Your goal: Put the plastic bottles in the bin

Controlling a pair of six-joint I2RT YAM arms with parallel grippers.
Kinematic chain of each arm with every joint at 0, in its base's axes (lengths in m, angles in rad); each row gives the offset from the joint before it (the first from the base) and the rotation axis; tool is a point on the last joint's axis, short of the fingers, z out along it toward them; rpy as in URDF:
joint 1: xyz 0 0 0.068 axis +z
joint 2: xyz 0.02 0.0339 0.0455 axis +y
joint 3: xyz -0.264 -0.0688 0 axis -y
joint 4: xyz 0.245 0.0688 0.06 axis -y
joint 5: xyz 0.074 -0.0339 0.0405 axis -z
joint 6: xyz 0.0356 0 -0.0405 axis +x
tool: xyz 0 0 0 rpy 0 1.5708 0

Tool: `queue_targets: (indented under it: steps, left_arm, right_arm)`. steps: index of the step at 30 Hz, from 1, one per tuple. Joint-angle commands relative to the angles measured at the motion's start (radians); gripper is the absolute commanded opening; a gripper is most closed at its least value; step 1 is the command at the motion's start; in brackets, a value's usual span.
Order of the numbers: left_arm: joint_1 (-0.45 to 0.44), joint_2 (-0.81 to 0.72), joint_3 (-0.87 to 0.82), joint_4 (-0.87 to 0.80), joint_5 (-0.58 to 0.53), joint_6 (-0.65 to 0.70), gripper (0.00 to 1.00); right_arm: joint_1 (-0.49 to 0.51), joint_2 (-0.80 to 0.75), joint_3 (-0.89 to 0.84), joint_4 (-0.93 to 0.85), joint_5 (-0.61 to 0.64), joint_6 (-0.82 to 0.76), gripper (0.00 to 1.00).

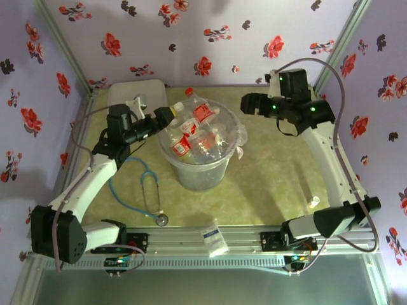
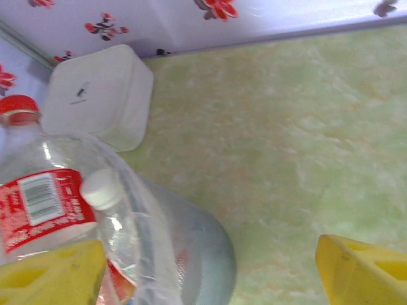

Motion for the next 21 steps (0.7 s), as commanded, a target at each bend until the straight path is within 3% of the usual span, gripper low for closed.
queue_targets:
  steps: [1,3,7,16,19,21]
  left_arm:
    - [-0.01,0.029,0.038,0.01,-0.019,0.033,0.84]
    - [-0.011,0.03,0.054,-0.005,-0.019,0.057,0.84]
    - [0.011,-0.004,0.115,-0.119,-0.02,0.162,1.0]
    - [0.147,-0.142,0.177,-0.316,-0.036,0.306,1.0]
    - [0.213,-0.184,0.163,-0.352,-0.053,0.321,1.0]
    - [0.239,-0.213,0.14,-0.399,-0.143,0.371,1.0]
  right_arm:
    - [-0.013,-0.054,-0.056,0.012,0.066,0.014,0.87]
    - [-0.025,-0.083,-0.106,0.023,0.114,0.013,0.87]
    - [-0.059,-0.131,-0.219,0.081,0.235,0.013,0.98]
    - [-0.151,-0.143,-0.294,0.184,0.239,0.073,0.99]
    - [-0.172,-0.147,-0.339,0.218,0.31,0.072,0.99]
    - [-0.178,-0.153,-0.396,0.252,0.388,0.05,0.99]
